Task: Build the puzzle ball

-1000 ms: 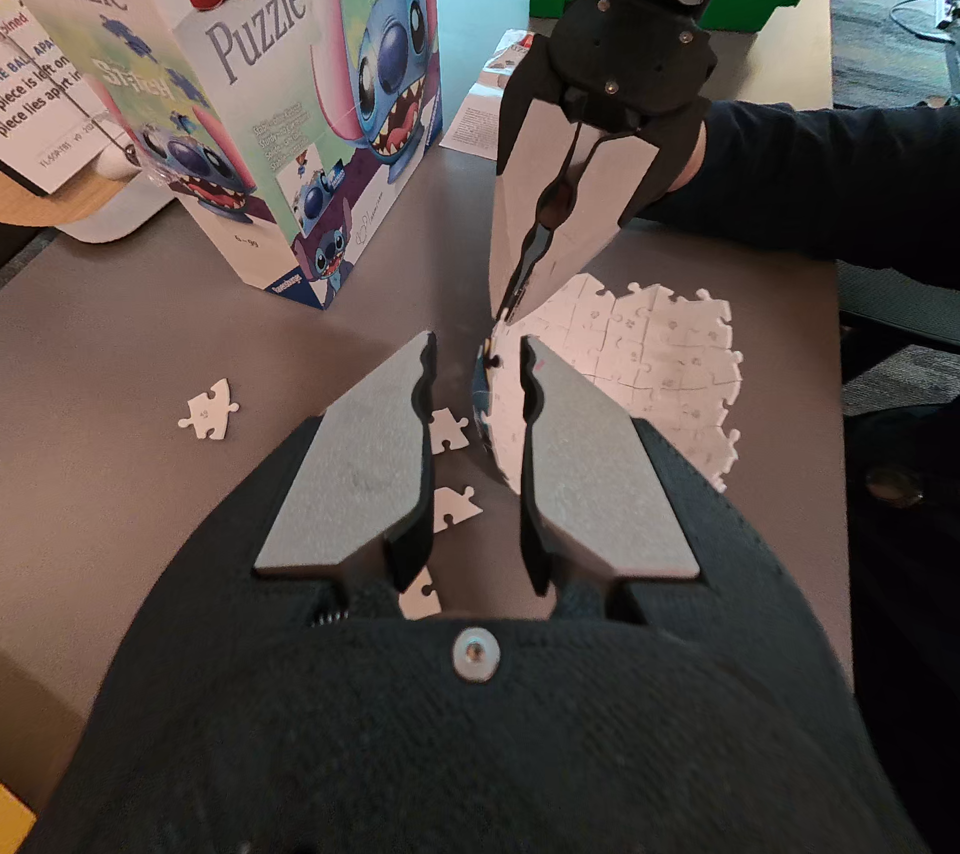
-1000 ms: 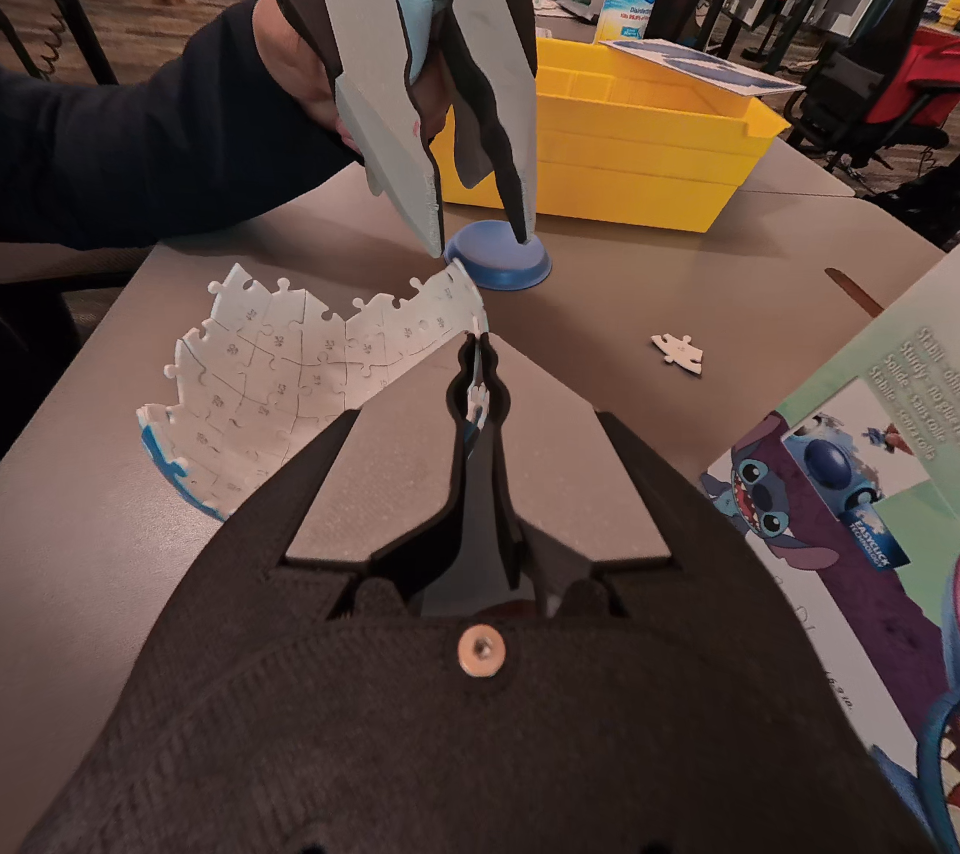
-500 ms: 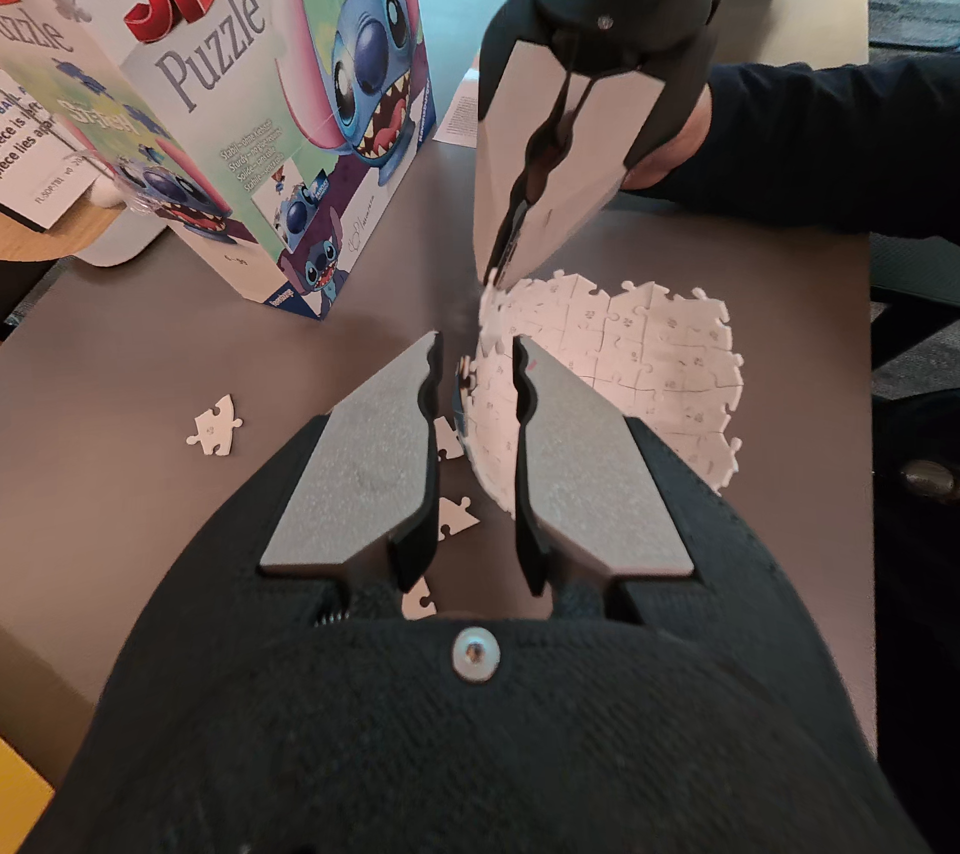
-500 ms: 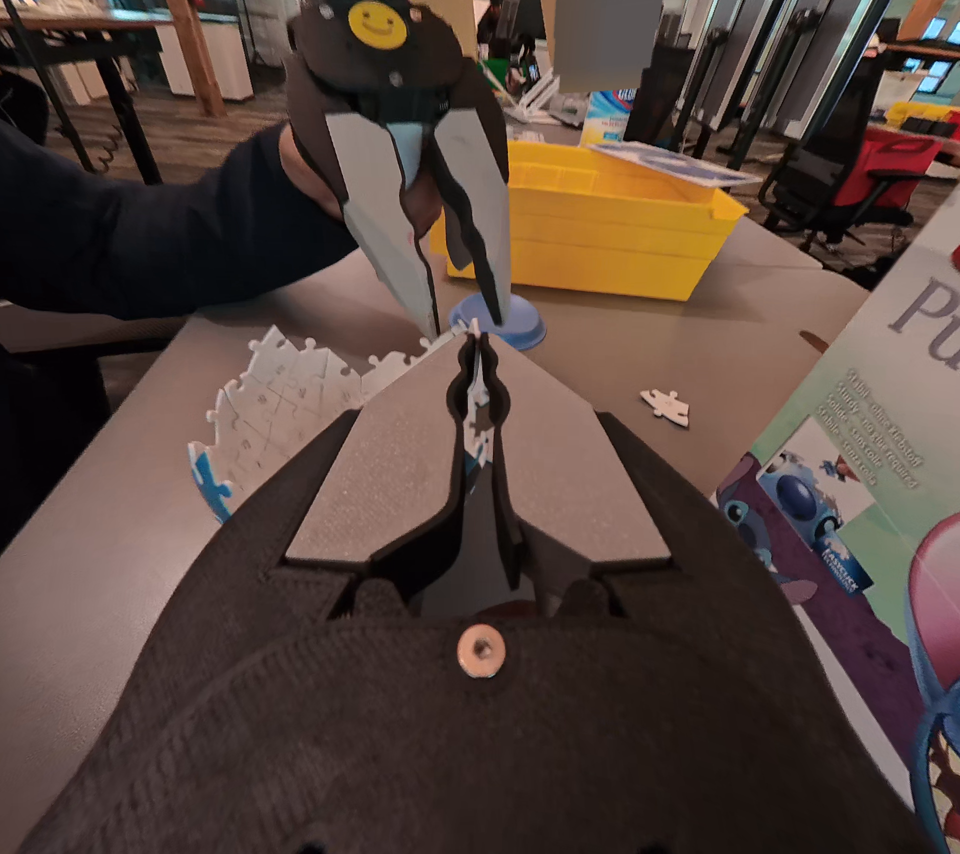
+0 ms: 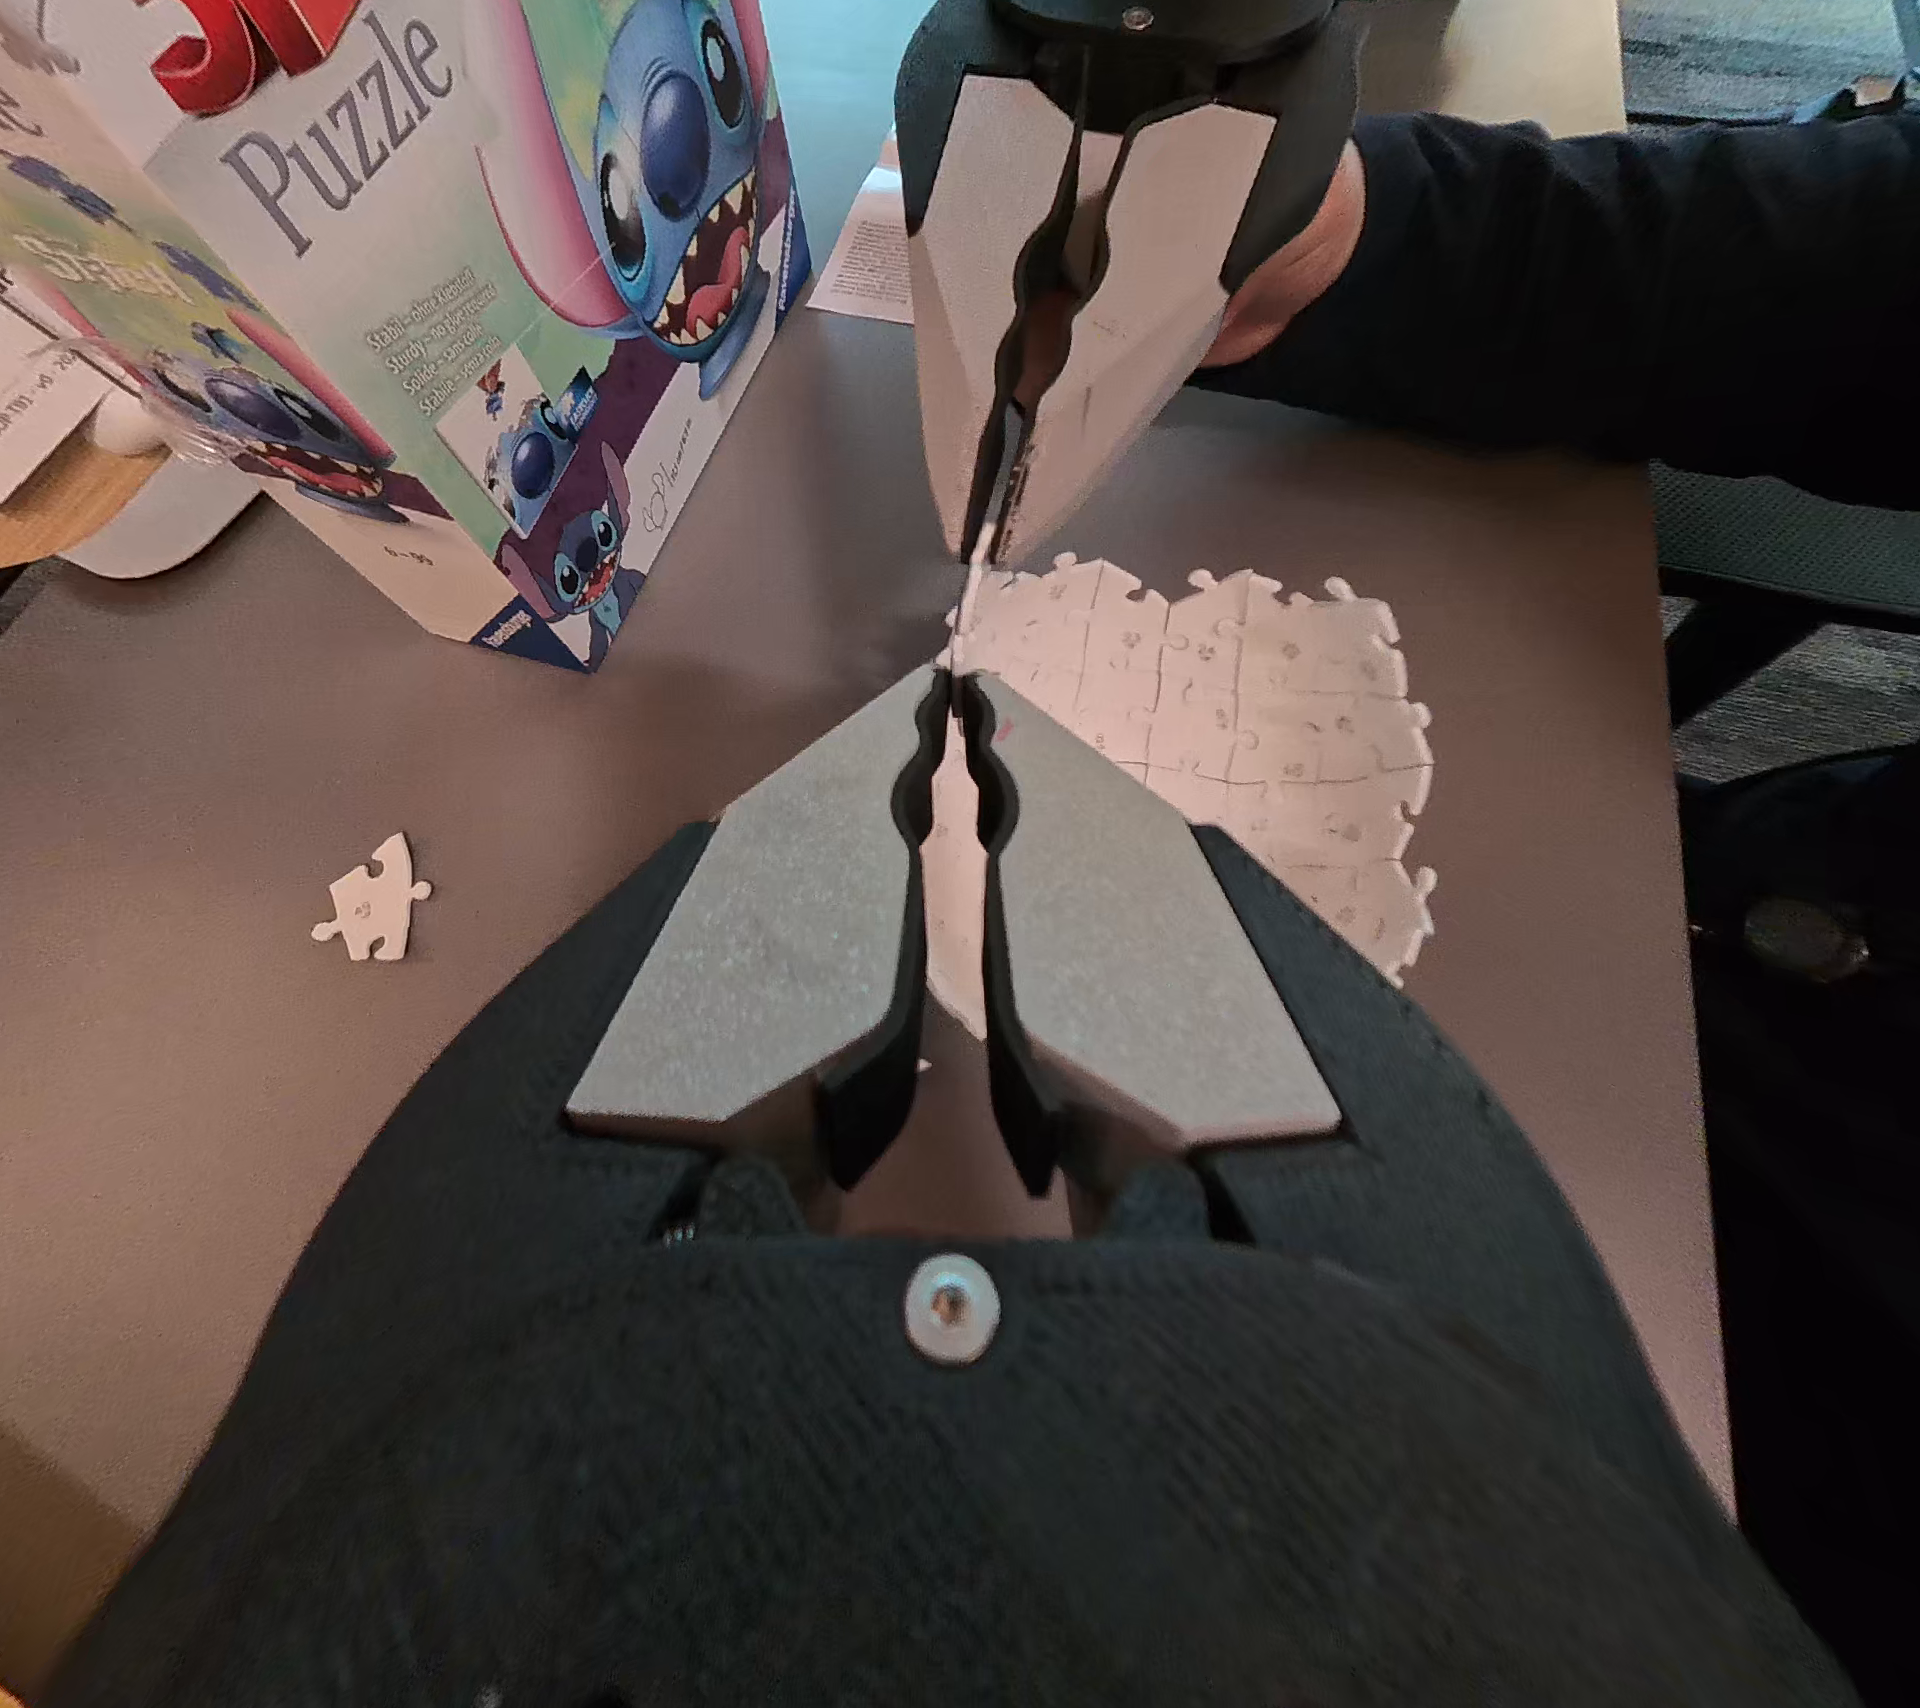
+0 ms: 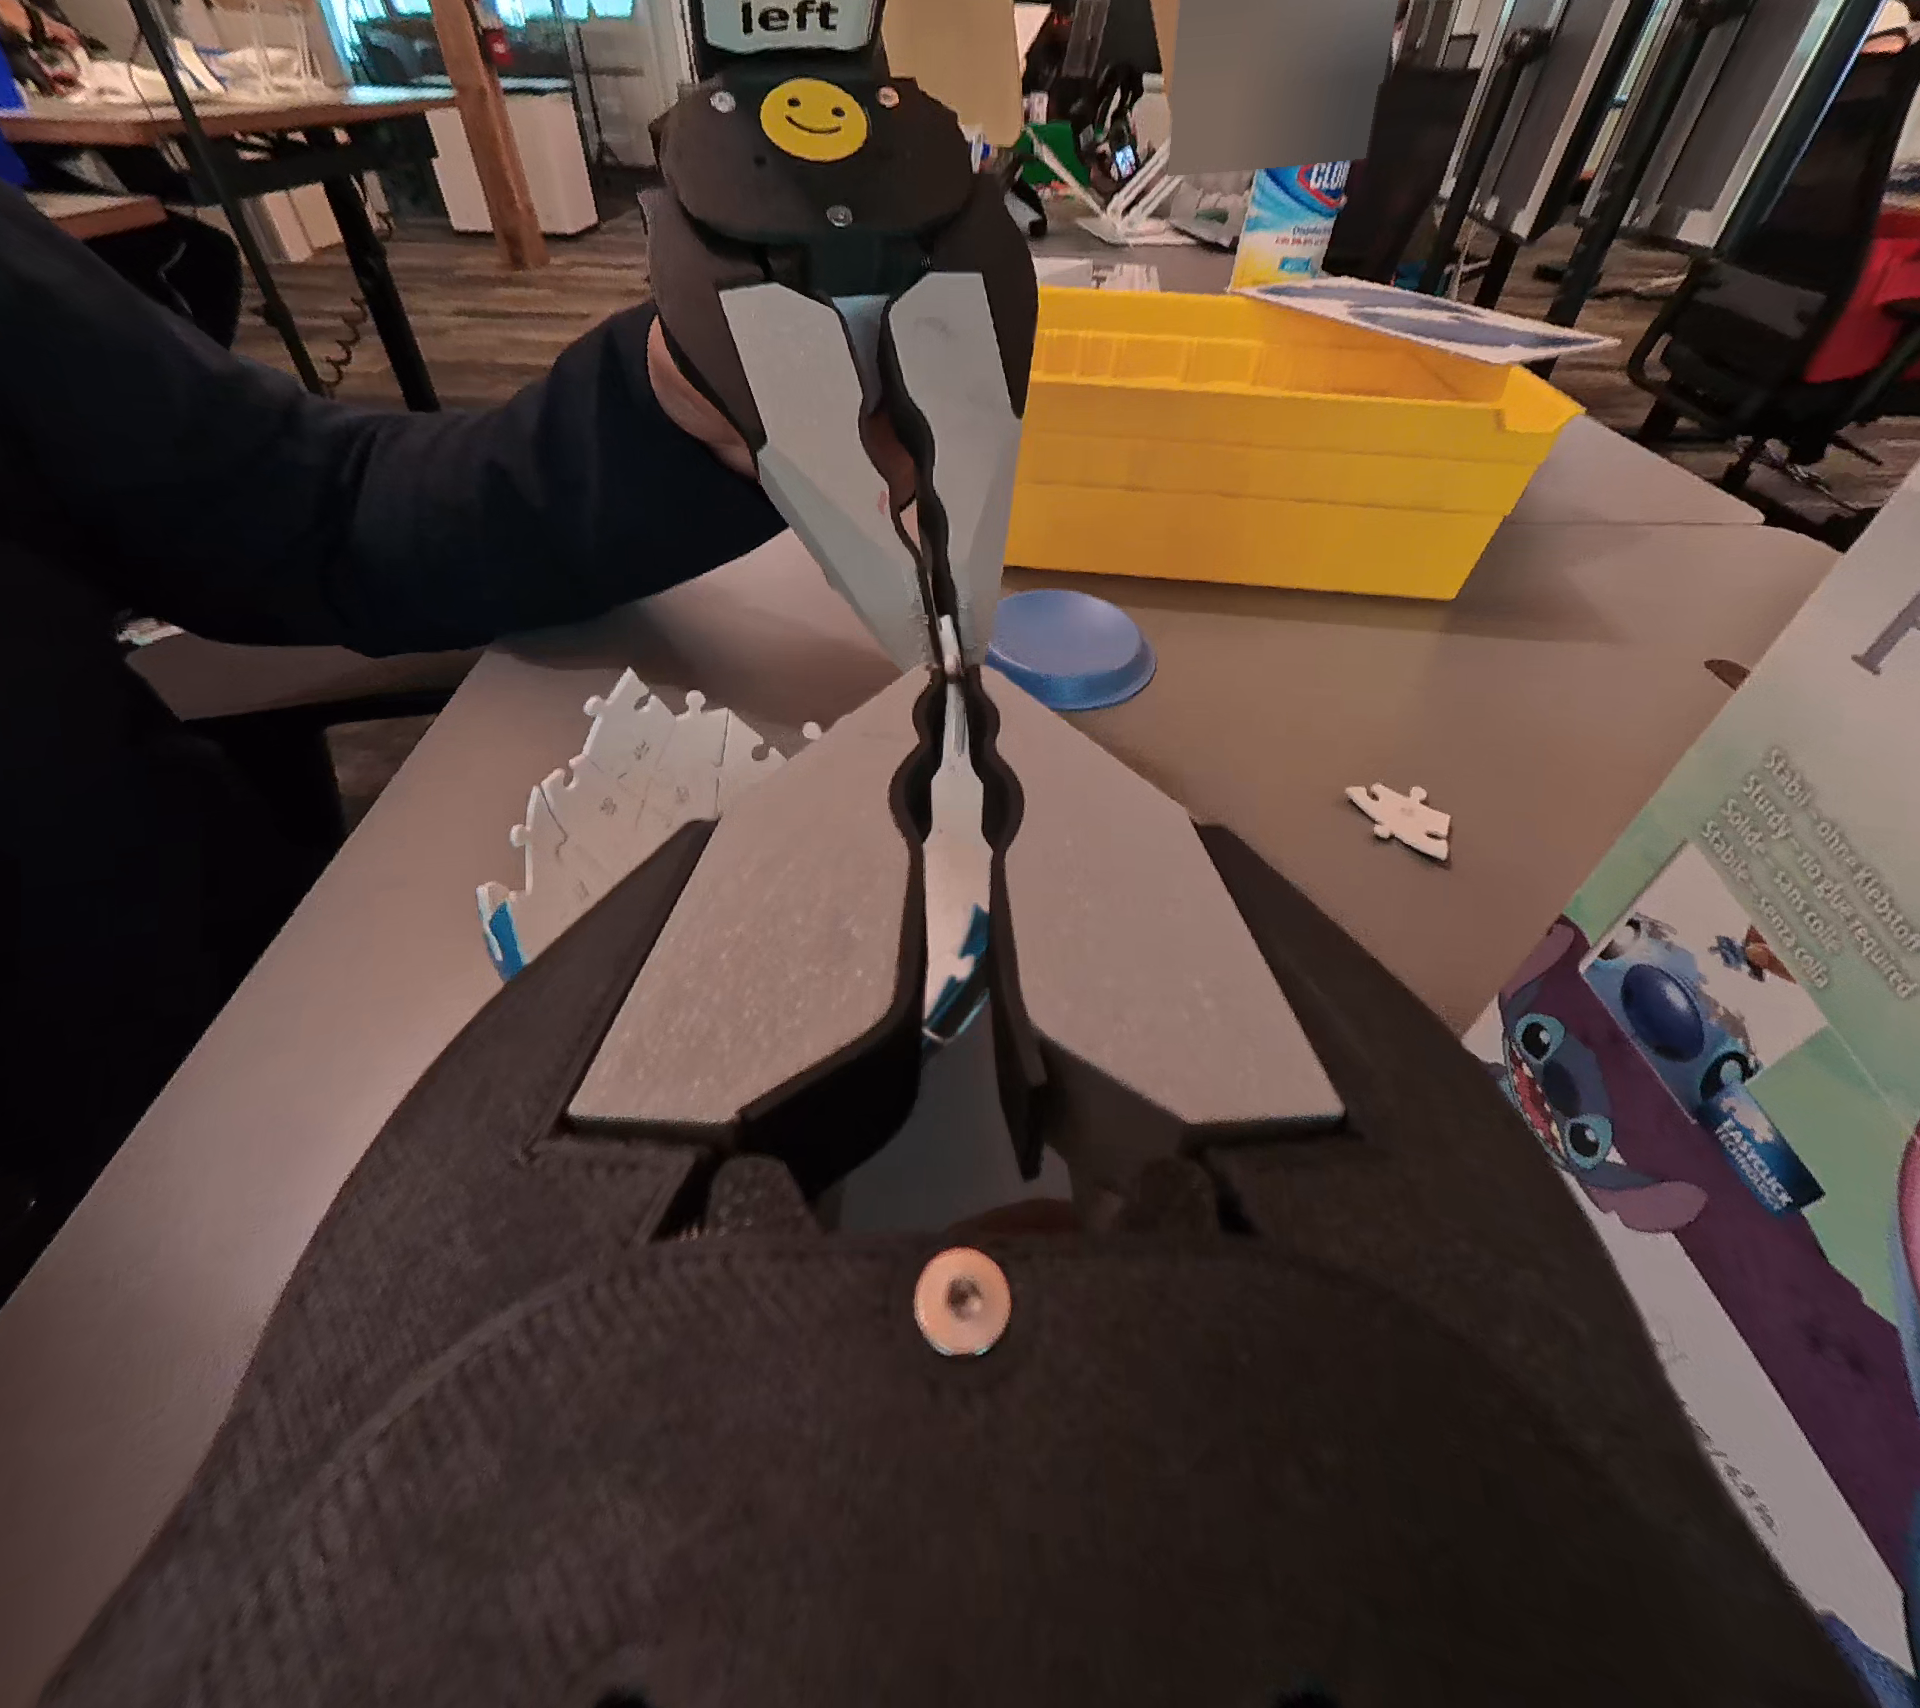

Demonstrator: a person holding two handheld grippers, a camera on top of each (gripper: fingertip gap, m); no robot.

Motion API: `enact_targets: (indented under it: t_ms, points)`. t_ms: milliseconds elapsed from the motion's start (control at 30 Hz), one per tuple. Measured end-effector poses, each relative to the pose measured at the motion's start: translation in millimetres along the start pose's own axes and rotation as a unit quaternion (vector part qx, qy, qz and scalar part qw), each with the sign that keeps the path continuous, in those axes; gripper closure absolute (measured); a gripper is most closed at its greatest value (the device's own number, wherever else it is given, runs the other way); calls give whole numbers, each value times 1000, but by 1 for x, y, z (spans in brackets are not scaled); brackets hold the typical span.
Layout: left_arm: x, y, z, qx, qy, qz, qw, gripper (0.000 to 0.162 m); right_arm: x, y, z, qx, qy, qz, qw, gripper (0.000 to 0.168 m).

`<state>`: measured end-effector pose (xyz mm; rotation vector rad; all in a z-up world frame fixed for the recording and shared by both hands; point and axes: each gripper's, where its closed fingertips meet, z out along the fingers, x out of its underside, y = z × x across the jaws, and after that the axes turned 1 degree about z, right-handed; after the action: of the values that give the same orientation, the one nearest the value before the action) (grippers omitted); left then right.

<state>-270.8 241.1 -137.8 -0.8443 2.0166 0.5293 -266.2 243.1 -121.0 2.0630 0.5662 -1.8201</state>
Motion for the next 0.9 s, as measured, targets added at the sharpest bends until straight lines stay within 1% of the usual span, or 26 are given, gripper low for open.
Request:
enact_targets:
  t_ms: [167,333,400,533,800,900]
  points:
    - [5,-1,3,0,16,2,1000,162,5,0,2,10,25,-18,999,168]
    - [8,-3,6,-9,36,19,999,162,11,1,6,14,49,-30,998,164]
    - [9,-3,7,-19,43,27,998,162,13,2,6,16,56,-40,997,168]
    - [10,-1,8,-30,49,32,998,161,14,0,6,27,65,-50,996,168]
    - [3,6,-4,-39,27,12,999,142,12,-11,1,48,59,-35,997,168]
    - [2,12,-11,-51,20,6,998,138,8,-13,-3,53,50,-34,997,168]
